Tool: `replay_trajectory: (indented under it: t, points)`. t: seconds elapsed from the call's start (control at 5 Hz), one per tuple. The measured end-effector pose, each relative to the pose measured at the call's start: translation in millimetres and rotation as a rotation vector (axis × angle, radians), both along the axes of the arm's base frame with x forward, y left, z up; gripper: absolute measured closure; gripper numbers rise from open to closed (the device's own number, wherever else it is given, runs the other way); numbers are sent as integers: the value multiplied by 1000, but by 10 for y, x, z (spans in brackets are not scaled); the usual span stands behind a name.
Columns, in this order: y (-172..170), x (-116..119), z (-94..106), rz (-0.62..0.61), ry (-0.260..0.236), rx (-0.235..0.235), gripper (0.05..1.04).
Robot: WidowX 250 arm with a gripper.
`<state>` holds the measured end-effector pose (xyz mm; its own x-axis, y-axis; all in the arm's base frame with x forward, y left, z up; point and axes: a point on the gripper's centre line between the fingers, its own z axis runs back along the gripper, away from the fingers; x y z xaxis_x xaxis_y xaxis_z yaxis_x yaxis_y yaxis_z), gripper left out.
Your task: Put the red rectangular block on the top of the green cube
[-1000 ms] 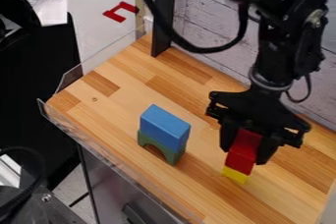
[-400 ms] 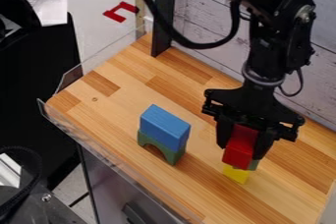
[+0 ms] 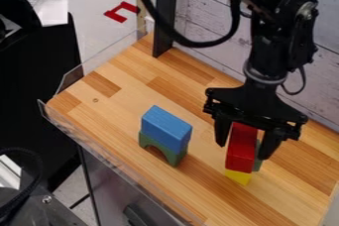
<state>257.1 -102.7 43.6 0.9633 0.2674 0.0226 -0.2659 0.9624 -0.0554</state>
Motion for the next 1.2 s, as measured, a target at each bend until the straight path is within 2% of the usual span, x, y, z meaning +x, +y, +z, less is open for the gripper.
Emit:
replay_trajectory:
  t: [0.2, 0.6, 0.8, 1.0, 1.2]
  points:
    - [-15, -29, -6, -13, 9, 16, 78]
    - [-19, -34, 156, 1, -33, 27, 83]
    - [18, -69, 483, 40, -127, 34, 83]
    - [112, -147, 666, 64, -160, 56, 83]
    - [221, -170, 679, 50, -154, 85, 83]
